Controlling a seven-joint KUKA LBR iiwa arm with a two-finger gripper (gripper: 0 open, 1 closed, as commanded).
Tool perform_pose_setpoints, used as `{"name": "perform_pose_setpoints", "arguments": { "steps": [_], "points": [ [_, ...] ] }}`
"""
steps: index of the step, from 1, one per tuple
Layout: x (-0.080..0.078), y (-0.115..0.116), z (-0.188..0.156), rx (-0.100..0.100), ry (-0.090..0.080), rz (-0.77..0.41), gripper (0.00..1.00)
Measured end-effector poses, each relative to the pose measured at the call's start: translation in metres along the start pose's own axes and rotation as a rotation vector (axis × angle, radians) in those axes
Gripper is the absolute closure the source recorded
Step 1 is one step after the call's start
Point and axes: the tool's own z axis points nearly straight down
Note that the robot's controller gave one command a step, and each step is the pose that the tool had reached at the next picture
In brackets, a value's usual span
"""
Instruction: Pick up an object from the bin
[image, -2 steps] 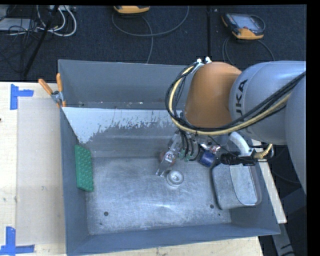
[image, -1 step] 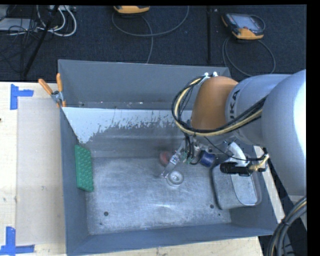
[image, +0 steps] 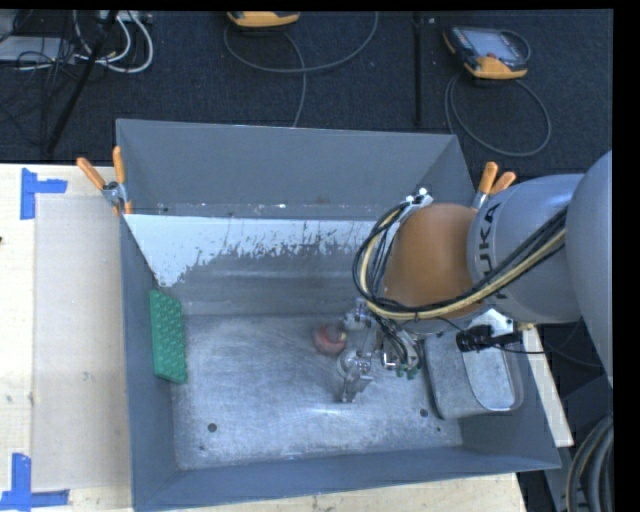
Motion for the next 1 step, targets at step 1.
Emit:
{"name": "perform_pose_setpoints", "arguments": {
  "steps": [1],
  "points": [
    [0.0026,-0.0005,0.0001,0.000,0.015,0.007,1.00]
  ]
}}
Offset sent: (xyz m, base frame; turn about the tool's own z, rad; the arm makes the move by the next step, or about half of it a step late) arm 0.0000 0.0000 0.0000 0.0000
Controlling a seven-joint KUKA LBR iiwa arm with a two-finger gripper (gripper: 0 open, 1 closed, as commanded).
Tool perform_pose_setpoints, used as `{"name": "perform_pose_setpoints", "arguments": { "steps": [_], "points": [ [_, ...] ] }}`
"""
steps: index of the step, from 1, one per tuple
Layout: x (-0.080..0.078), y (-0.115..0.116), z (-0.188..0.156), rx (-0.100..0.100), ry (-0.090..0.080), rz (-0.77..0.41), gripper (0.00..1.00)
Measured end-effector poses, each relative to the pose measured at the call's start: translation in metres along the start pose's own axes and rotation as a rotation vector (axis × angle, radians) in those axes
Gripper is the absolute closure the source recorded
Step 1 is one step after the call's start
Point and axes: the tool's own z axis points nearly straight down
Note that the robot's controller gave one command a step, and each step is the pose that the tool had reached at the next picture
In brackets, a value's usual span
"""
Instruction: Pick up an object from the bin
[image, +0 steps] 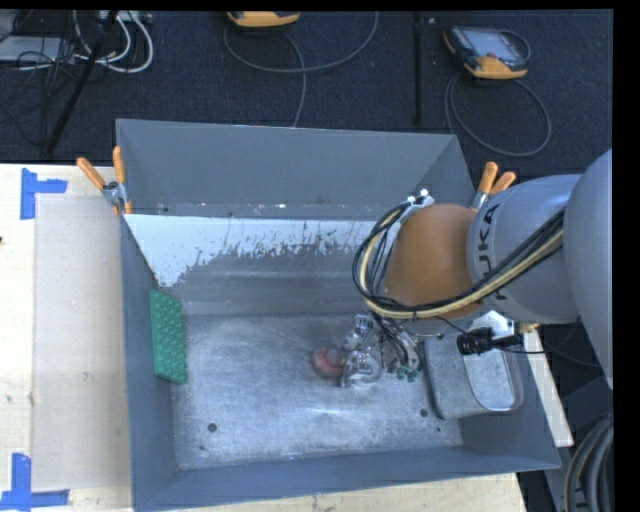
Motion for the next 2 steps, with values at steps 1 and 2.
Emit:
{"name": "perform_pose_setpoints", "arguments": {
  "steps": [1,2],
  "points": [
    [-0.030,-0.001,0.002,0.002,0.016,0.082,1.00],
    [-0.027,0.016,-0.104,0.002,0.011,-0.143,1.00]
  ]
}}
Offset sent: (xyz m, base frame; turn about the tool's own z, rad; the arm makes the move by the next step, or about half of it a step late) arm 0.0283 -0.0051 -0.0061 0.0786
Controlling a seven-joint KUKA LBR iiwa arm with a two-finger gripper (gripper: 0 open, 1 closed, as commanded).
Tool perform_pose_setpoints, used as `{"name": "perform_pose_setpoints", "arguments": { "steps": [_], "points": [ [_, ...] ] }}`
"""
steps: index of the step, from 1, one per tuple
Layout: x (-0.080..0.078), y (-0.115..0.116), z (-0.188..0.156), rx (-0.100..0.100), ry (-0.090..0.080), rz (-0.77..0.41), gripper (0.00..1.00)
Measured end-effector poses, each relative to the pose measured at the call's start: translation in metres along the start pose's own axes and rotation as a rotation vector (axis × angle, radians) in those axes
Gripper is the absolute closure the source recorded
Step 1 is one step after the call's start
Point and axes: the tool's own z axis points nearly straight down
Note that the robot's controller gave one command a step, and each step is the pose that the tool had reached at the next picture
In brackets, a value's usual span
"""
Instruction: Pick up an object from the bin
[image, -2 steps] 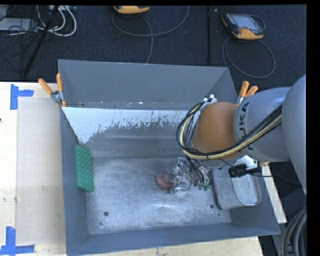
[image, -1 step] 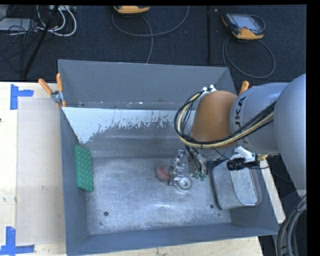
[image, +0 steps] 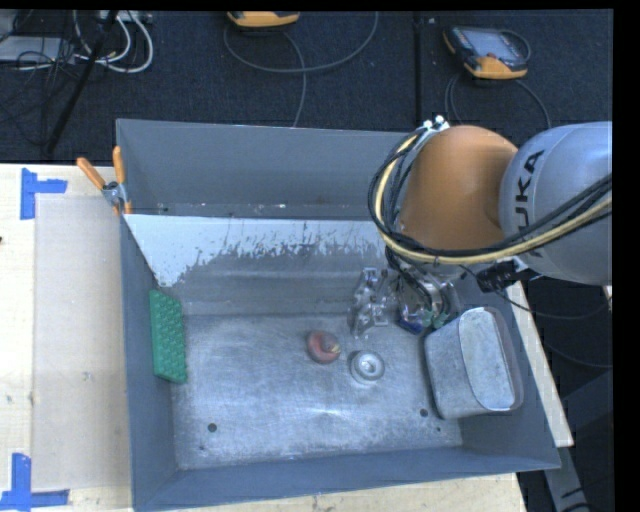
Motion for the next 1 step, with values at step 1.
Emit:
{"name": "perform_pose_setpoints", "arguments": {
  "steps": [1],
  "points": [
    [0.0000,0.0000,0.0000,0.000,0.000,0.000,0.00]
  ]
}}
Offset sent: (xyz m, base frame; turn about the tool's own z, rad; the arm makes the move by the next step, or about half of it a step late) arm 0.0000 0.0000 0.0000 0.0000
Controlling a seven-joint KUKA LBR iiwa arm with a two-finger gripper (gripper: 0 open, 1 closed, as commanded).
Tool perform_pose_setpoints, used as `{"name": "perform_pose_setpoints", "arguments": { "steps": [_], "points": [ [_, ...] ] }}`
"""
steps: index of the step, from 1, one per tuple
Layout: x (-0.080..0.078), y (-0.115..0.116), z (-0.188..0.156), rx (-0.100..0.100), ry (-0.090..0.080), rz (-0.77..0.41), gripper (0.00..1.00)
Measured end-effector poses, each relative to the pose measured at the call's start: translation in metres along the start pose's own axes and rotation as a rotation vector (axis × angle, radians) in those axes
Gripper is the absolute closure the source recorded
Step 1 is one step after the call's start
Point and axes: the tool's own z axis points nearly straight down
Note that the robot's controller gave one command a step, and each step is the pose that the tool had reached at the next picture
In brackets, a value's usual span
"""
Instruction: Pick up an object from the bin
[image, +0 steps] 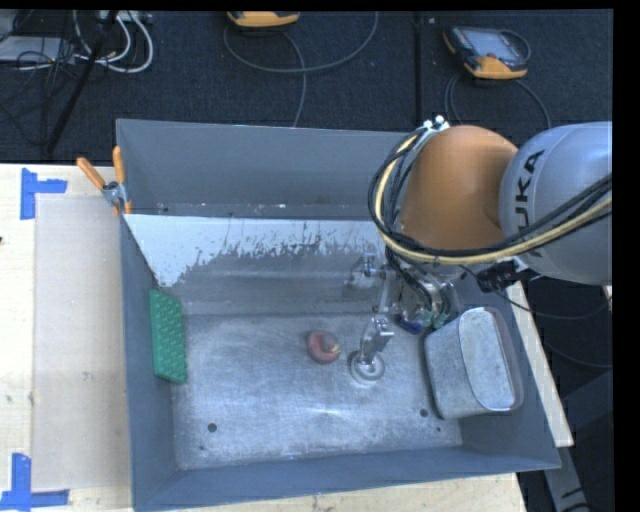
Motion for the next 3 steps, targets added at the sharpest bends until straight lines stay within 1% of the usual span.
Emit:
{"name": "perform_pose_setpoints", "arguments": {
  "steps": [1,2,3],
  "points": [
    [-0.031,-0.004,0.111,-0.001,-0.001,0.055,0.00],
    [-0.033,-0.004,0.104,-0.001,-0.011,0.054,1.00],
    [-0.030,-0.017,-0.042,0.001,-0.009,-0.071,1.00]
  ]
}}
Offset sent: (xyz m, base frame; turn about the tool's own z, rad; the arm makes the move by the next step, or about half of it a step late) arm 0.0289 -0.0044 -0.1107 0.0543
